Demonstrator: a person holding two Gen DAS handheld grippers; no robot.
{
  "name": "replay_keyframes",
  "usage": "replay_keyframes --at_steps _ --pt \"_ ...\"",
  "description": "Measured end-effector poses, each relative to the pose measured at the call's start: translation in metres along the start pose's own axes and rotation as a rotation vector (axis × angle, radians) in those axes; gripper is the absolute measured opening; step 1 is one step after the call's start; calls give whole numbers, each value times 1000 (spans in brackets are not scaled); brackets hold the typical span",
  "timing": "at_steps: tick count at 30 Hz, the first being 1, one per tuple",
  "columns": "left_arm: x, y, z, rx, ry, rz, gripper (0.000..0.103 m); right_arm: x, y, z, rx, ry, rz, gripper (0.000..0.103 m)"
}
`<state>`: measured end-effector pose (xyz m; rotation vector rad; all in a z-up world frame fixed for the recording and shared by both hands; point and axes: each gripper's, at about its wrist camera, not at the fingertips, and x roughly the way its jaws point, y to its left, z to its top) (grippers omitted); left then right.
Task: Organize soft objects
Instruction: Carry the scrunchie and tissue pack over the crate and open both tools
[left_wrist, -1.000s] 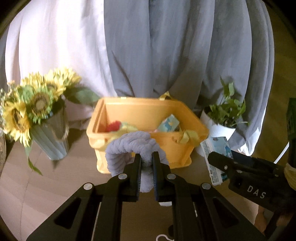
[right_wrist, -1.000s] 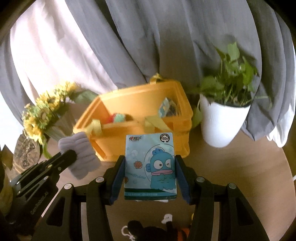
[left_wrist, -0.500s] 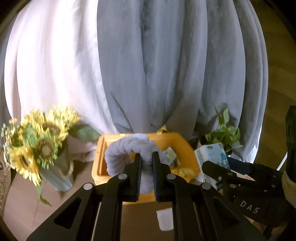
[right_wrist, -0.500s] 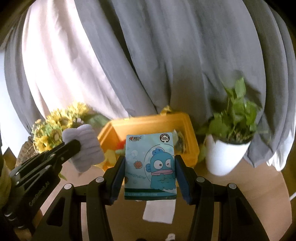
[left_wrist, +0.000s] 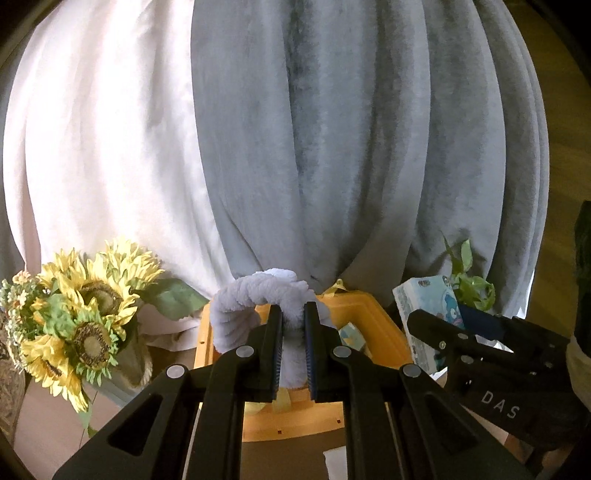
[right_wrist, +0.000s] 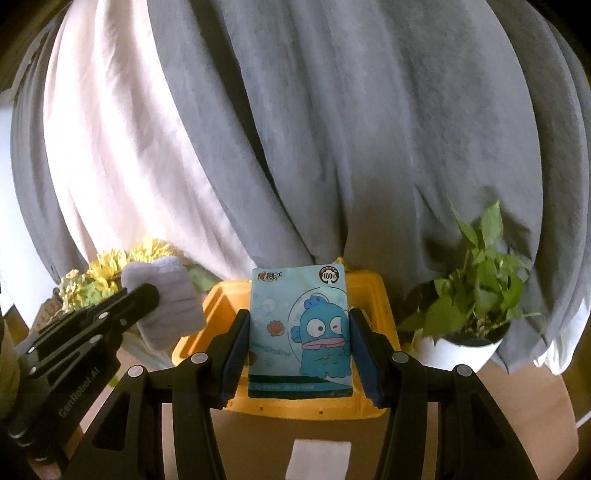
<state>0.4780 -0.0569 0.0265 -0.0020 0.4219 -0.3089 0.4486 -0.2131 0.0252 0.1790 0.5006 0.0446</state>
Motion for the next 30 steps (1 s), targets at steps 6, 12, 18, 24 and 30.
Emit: replay_keyframes --at_steps 6,12,18,24,30 --pt "21 3 5 0 18 8 13 15 1 12 -13 -12 -10 54" --pt "49 6 7 0 60 18 13 39 -2 22 -29 -3 -26 54" --pt "77 10 2 -15 123 3 13 67 -7 24 -27 49 -37 54" --pt "105 13 -9 -15 193 11 13 103 -12 16 -30 134 -54 54" --pt "129 16 -24 6 258 26 13 132 -17 3 -35 211 -65 54"
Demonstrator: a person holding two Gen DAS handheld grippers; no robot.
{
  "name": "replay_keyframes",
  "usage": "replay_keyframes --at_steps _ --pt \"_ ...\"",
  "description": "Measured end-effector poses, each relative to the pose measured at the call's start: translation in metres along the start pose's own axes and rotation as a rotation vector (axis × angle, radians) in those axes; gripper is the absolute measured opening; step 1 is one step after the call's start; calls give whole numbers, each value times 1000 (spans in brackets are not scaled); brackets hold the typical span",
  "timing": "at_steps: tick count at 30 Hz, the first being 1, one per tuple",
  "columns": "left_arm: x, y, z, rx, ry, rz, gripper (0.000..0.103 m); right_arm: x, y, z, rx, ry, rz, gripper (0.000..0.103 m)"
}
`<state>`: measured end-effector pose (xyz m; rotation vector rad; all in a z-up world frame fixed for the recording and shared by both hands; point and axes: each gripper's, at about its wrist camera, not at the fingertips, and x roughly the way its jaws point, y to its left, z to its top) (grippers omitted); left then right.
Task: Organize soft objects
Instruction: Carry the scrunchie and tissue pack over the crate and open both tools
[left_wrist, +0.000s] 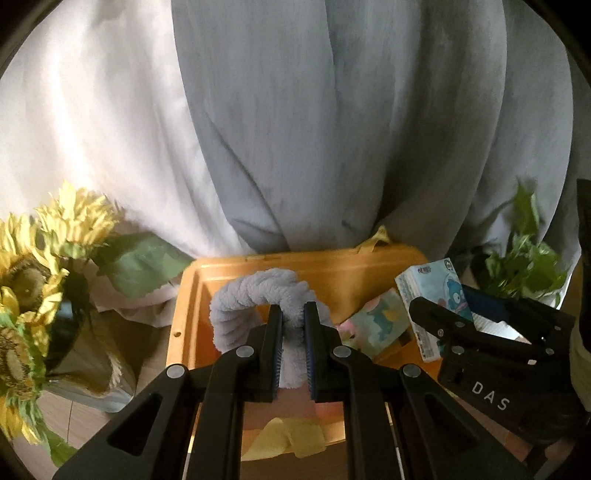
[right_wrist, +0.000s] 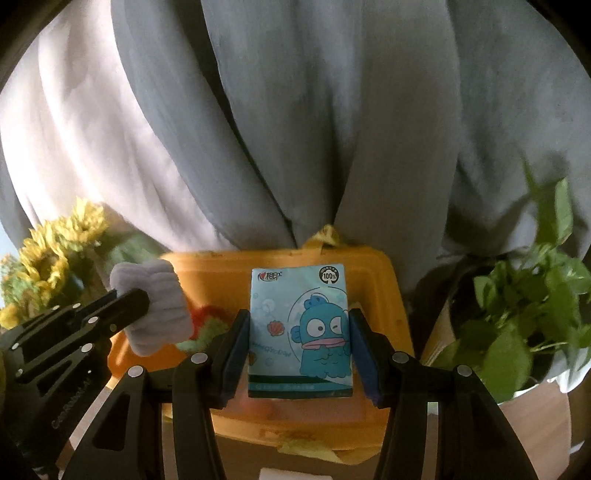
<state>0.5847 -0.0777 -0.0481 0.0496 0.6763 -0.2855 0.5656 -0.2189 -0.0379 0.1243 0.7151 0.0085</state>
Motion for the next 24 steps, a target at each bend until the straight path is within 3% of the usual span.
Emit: replay_keyframes --at_steps 14,24 --pt "43 2 -14 36 133 -4 15 51 -5 -13 2 139 1 54" --pt "42 5 -15 37 125 9 35 57 -5 -12 0 163 16 54"
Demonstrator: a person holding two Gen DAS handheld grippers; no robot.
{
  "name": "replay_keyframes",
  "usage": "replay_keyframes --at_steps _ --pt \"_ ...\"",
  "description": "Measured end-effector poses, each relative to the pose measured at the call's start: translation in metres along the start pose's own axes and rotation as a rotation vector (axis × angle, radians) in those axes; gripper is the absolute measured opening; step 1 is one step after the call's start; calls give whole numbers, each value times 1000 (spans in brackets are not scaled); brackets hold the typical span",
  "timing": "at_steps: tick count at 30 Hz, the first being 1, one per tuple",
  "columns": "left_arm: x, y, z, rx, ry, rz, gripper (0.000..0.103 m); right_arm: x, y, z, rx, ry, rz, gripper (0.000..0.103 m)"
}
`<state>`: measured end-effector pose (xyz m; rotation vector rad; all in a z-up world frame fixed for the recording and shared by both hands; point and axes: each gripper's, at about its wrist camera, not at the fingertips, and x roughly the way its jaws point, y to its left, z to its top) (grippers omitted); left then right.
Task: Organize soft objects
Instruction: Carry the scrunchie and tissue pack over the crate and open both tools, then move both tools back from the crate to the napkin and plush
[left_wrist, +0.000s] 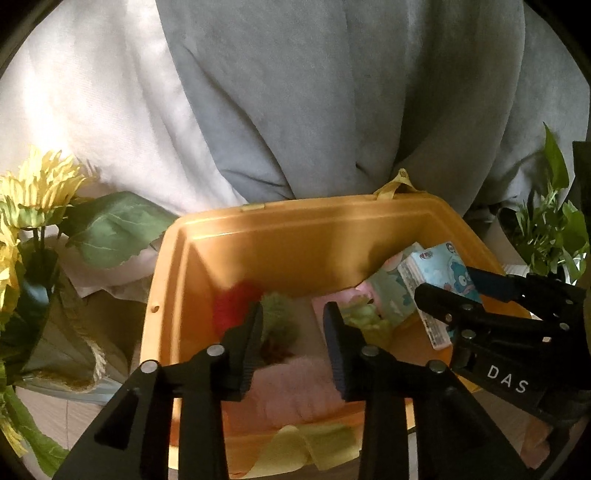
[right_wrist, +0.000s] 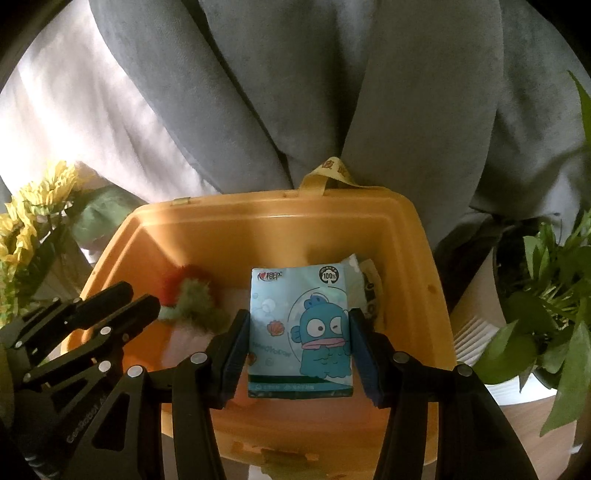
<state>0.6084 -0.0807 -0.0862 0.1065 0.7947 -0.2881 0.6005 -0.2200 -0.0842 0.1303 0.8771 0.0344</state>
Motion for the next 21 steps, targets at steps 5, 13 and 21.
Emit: replay_keyframes --at_steps 5,13,21 --pt "-7 3 2 -4 -18 22 43 0 -1 1 1 3 11 55" --pt "-19 8 2 -22 -43 21 45 -9 2 5 -7 -27 11 57" --pt "-48 1 6 -16 -109 22 47 -33 -1 5 1 -72 18 57"
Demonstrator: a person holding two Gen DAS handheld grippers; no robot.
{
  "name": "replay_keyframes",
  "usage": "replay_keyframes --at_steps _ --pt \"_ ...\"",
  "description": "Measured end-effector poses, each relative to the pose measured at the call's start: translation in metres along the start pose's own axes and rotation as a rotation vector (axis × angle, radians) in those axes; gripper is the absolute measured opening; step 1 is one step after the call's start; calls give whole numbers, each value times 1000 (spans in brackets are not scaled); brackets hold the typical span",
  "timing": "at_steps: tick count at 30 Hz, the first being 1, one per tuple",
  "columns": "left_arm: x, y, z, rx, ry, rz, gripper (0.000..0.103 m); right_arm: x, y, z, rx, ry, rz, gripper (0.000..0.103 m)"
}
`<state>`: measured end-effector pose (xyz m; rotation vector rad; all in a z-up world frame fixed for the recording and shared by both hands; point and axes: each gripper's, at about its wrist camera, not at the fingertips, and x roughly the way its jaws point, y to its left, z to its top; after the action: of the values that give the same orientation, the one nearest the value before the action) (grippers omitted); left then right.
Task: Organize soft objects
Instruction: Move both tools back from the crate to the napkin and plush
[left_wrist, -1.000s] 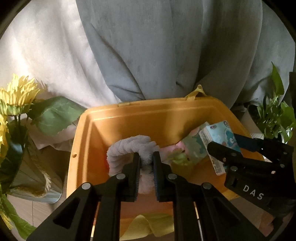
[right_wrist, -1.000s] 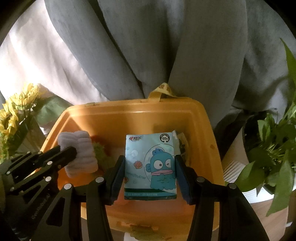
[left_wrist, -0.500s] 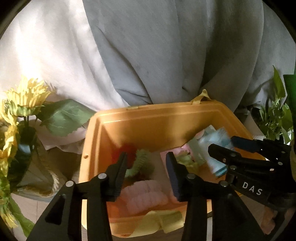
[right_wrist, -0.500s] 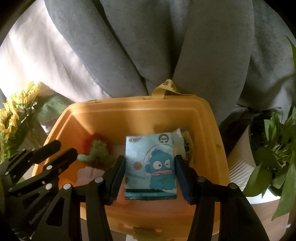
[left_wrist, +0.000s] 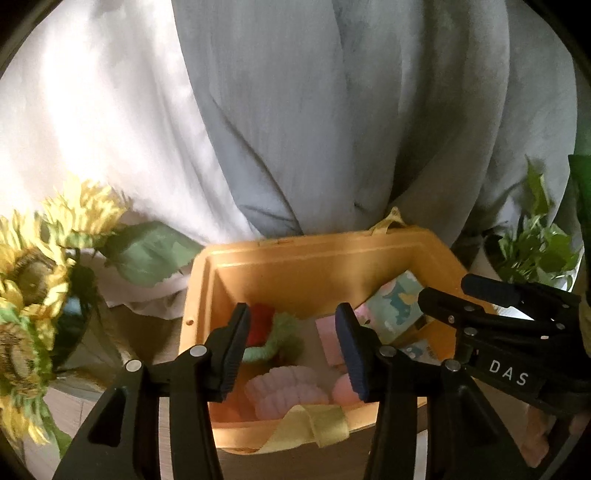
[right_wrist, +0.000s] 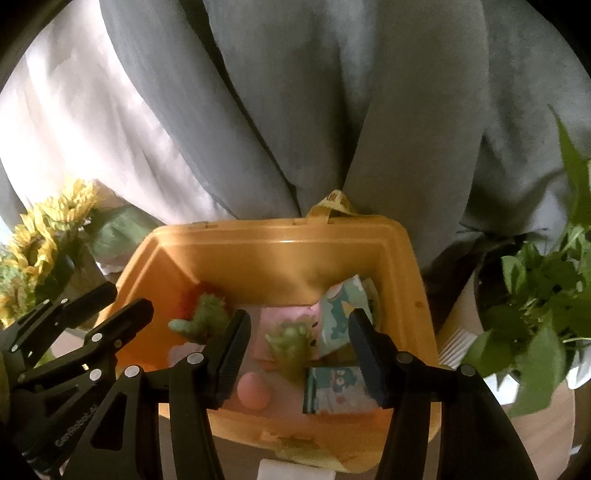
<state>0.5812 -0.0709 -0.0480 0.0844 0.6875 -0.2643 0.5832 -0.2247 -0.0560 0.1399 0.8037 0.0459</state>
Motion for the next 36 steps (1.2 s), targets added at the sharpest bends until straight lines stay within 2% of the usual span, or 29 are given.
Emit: replay_keyframes --at_steps 9,22,36 --pt "-36 -9 1 8 -50 -28 53 -38 1 -3 13 -64 10 57" --pt "-77 -30 -16 47 -86 -55 57 -97 -1 -24 -6 -147 -40 57" --pt "-93 -51 -53 81 -38 -90 58 -121 -13 -69 17 -96 -66 57"
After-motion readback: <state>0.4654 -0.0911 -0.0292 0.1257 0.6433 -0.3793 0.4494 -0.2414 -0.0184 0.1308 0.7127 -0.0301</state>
